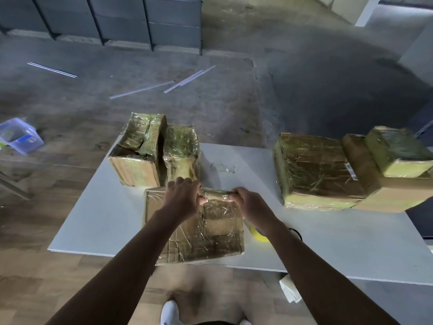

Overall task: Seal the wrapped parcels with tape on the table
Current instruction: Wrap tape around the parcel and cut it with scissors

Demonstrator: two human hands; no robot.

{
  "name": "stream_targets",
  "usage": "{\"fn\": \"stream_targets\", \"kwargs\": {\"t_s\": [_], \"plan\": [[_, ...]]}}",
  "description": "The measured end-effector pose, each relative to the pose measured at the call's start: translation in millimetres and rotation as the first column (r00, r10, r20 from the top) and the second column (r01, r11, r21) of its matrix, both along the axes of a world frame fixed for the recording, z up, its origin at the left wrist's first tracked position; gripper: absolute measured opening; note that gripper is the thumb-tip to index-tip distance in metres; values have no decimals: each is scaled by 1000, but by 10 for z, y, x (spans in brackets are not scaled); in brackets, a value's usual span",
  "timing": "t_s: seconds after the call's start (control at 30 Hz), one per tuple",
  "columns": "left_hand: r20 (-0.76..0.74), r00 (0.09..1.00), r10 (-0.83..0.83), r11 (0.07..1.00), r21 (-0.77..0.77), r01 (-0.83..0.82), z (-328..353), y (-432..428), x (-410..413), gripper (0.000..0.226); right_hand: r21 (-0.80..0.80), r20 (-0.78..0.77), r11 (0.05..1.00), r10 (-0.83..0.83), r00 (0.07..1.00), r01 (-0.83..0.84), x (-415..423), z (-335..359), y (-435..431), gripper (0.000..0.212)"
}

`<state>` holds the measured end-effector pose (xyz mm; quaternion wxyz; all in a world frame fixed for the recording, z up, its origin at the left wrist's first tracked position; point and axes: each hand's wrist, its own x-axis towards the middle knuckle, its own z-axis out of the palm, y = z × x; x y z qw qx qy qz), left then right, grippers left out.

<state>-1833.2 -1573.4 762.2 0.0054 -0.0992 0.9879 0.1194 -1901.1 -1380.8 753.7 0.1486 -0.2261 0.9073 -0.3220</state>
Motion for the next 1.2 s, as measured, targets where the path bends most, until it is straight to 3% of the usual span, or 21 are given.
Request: {"fn": "stream_targets", "kwargs": {"t_s": [0.13, 0.27, 0.37, 0.5, 0.67, 0.77, 0.87, 1.0, 1.1, 1.2], "plan": [[36, 999, -17, 995, -96, 20, -115, -18, -94, 43, 23, 66, 998, -58, 996, 57, -39, -76, -1, 31], [46, 997, -64, 995, -76, 67, -224, -11, -180, 43, 25, 214, 983, -184, 959, 183, -55, -200, 92, 29], [13, 995, -104, 995, -12, 104, -323, -24, -200, 48, 68, 166, 962, -274, 947, 266, -13, -349, 239, 26], [-173, 978, -114, 989, 70, 128, -301, 40, -184, 46, 253, 62, 846, -499, 864, 470, 14, -446, 534, 29], [-253, 964, -81, 979, 160, 124, -184, 257, -325, 32, 418, 77, 778, -545, 835, 469, -54, -664, 759, 24], [-260, 965, 22, 968, 249, 45, -166, 356, -431, 27, 480, 16, 776, -473, 881, 408, -129, -781, 811, 29], [-319, 947, 41, 970, 239, 39, -198, 462, -470, 21, 465, 6, 779, -477, 879, 420, -218, -840, 852, 33], [-392, 917, 71, 972, 235, 26, -187, 614, -437, 22, 473, 55, 804, -434, 899, 360, -350, -896, 933, 22], [-377, 917, 131, 961, 275, -25, -122, 732, -428, 25, 342, -1, 861, -400, 917, 376, -431, -858, 930, 19], [-308, 937, 164, 935, 352, -47, -82, 800, -460, 24, 113, -67, 912, -389, 919, 395, -527, -693, 827, 16]]}}
